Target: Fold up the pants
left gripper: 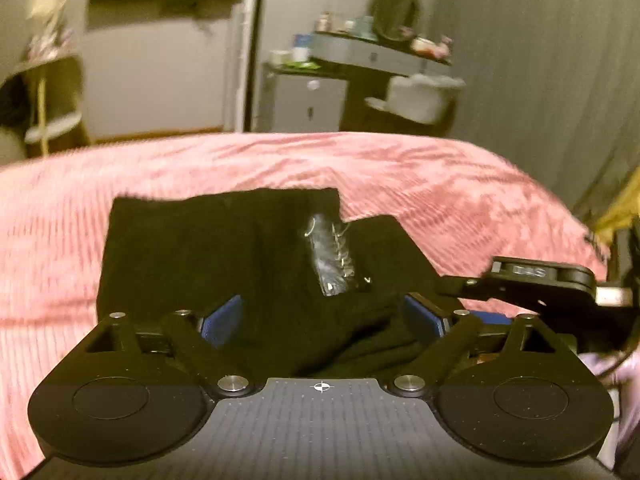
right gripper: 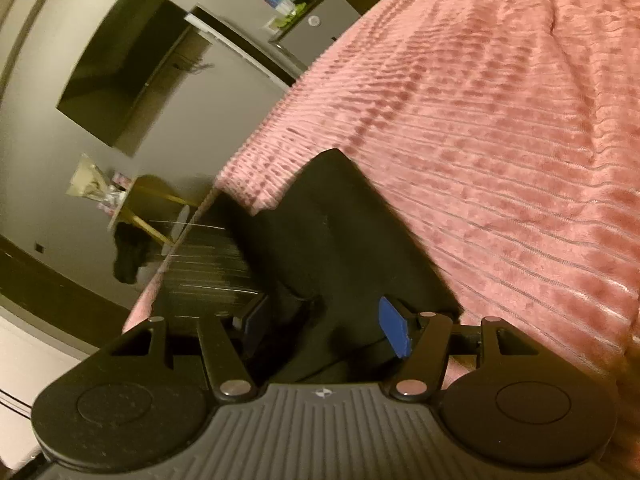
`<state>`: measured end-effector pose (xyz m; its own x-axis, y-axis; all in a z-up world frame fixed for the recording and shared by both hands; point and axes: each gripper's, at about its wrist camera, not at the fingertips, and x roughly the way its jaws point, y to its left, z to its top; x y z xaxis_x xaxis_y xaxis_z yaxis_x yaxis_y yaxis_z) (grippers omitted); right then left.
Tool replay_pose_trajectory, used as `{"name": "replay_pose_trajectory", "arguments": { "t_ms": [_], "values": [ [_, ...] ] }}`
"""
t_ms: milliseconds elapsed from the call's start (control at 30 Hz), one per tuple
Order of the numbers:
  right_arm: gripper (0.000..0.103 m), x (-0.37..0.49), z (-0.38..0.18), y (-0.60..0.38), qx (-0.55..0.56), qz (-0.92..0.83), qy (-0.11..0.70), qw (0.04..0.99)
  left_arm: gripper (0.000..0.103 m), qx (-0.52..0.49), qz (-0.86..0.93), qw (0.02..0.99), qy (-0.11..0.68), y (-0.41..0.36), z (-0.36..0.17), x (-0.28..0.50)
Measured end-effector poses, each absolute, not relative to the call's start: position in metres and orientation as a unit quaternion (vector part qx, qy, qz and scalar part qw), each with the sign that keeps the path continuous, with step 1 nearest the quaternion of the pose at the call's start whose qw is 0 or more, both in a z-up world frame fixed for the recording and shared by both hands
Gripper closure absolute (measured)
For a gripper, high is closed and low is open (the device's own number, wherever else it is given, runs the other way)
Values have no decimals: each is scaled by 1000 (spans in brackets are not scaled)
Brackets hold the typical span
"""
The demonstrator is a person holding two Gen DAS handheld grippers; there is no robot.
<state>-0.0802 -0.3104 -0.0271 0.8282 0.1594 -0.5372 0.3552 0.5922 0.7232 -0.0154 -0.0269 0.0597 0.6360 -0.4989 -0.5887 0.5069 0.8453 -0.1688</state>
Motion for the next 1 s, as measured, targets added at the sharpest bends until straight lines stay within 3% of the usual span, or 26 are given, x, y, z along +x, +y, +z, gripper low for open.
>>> {"name": "replay_pose_trajectory", "arguments": {
  "t_ms": [267,400,467,567,700,800,867,1000],
  "values": [
    [24,-41,-33,-310,486,27,334,807,5,-135,-30,922,362,69,29,29],
    [24,-16,-42,-309,474,12,357,805,5,-227,34,878,420,106,-4,45],
    [21,-8,-49,-313,481,13,359,799,3,-258,41,874,410,117,-8,49],
    [4,3,-52,-309,489,32,357,795,2,-230,31,879,416,115,-13,51],
    [4,18,-52,-300,490,47,351,797,2,-185,11,884,430,97,-16,53],
    [19,26,-53,-296,487,53,355,796,1,-184,13,884,430,97,-18,53],
    [50,29,-58,-296,490,58,366,789,1,-192,15,882,430,100,-19,53],
    [50,28,-64,-300,509,73,362,777,1,-193,16,882,429,101,-14,50]
  ]
}}
